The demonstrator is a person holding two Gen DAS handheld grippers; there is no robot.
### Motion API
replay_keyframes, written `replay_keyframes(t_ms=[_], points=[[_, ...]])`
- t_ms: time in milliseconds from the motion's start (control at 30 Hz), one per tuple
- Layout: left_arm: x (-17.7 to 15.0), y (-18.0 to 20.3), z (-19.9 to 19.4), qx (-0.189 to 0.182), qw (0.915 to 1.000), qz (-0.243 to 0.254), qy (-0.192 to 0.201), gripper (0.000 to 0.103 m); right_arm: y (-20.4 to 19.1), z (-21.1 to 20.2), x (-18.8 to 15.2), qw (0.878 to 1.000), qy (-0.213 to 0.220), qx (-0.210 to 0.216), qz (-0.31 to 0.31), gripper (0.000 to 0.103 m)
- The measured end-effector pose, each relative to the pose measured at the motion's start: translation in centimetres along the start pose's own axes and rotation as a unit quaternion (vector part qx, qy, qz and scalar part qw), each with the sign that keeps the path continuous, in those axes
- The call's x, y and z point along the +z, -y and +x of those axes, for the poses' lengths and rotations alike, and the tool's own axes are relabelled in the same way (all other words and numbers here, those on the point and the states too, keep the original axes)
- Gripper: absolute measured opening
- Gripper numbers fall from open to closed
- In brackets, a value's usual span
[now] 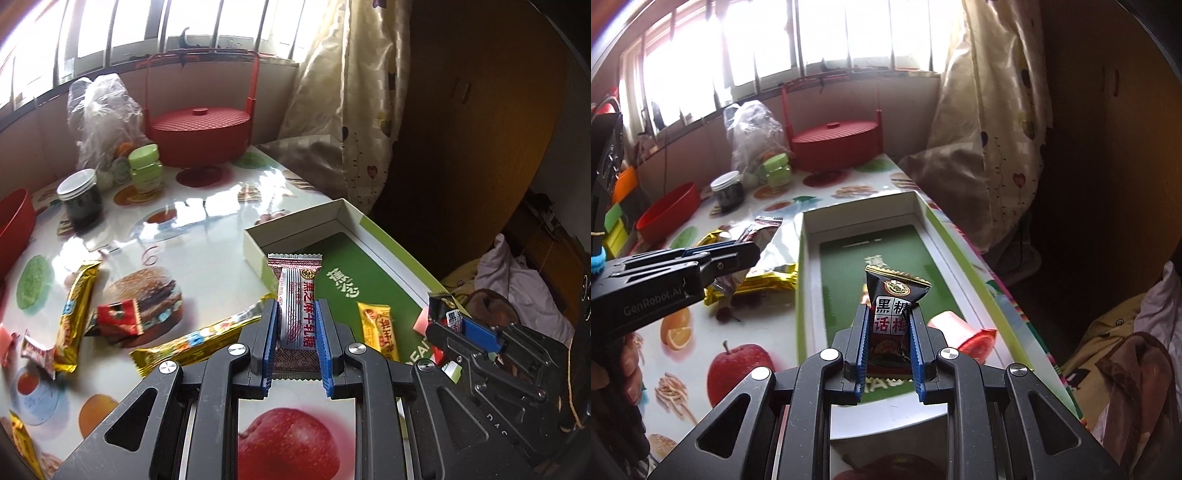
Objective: Organize snacks
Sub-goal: 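Carry both held packets over the green box, then open the left tool to drop the white packet into the box while the right tool lowers its packet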
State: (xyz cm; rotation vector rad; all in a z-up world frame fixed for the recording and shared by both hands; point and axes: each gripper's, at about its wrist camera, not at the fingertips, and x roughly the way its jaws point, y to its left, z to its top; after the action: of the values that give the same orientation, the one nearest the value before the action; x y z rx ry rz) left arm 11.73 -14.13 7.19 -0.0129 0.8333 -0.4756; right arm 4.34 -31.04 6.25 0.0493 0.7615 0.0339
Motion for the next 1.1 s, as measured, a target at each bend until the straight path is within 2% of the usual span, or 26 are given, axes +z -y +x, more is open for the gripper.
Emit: replay_keyframes(t_ms=[433,1100], points=[[1.5,2.7,3.0,-0.023,0.9993,0.019,-0.02,0.021,1.8,1.5,-0.7,1.0,-0.024,-0.018,0.011,0.019],[1.1,3.7,6.7,-0.018,0.9976,0.035,-0.056,0.021,1.8,3.0,-1.2,0.999,-0.042,-0.006,0.013,0.019]])
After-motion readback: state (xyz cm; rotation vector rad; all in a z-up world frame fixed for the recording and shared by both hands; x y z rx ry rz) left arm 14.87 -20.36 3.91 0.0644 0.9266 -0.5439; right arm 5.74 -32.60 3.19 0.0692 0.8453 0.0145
